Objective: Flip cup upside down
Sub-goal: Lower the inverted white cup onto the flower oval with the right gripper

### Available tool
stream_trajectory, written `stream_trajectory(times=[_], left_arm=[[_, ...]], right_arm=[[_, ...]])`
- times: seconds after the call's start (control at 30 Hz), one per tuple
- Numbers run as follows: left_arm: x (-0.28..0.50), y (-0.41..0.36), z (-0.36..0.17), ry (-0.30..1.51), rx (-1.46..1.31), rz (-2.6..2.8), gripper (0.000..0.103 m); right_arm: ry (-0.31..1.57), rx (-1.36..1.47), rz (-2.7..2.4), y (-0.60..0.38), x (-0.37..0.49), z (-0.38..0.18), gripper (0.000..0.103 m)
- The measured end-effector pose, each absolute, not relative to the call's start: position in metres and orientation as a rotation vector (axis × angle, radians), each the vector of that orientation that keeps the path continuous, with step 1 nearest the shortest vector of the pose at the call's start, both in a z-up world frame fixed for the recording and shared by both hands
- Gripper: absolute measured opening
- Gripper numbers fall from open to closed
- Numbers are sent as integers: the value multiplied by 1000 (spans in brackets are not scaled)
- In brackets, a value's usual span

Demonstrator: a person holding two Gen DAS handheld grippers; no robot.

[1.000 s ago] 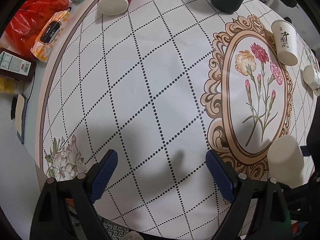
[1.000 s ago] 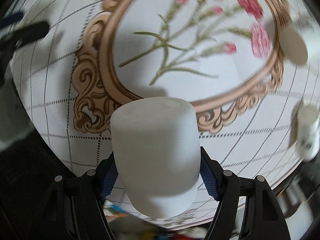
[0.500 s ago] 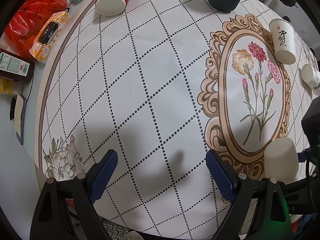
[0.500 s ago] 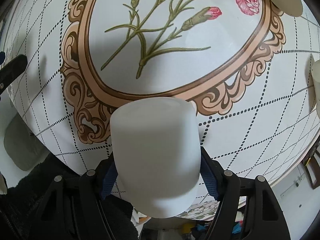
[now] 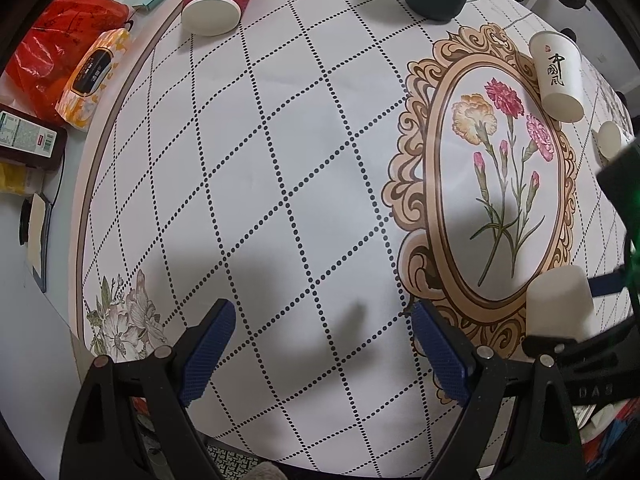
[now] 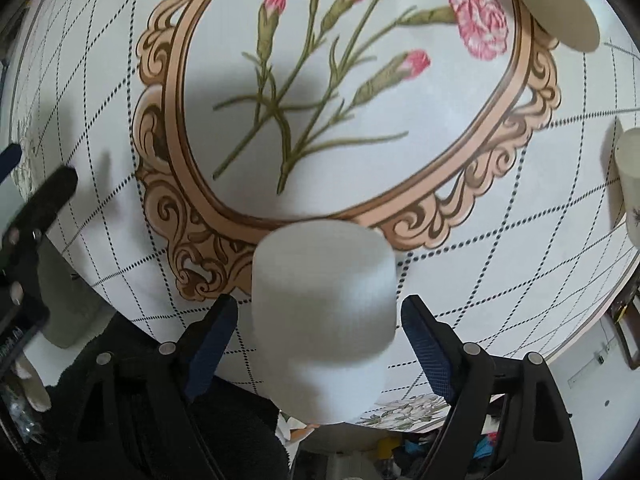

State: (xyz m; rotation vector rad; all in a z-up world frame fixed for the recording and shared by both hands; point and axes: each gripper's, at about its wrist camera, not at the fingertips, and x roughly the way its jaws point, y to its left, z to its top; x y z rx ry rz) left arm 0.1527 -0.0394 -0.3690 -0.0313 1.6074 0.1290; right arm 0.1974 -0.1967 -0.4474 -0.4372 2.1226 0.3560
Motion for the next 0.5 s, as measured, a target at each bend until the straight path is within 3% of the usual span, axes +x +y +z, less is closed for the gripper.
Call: stream_trajectory(times=[0.13, 0.17, 0.2, 0.4, 0.5], left_arm=[[152, -44, -367, 1606, -23, 124, 90], [151, -44, -368, 1607, -23, 125, 90], [151, -44, -368, 1607, -24, 125, 90], [148, -41, -368, 1613, -34, 120, 90], [149, -39, -370, 1622, -53, 116, 90]], right_arm=[[2111, -448, 334, -201, 206, -451, 85], [2102, -443, 329, -203, 209, -451, 81], [2098, -437, 330, -202, 213, -447, 69], [2039, -382, 341, -203, 222, -429, 69], [1919, -336, 353, -207, 227, -405, 69]])
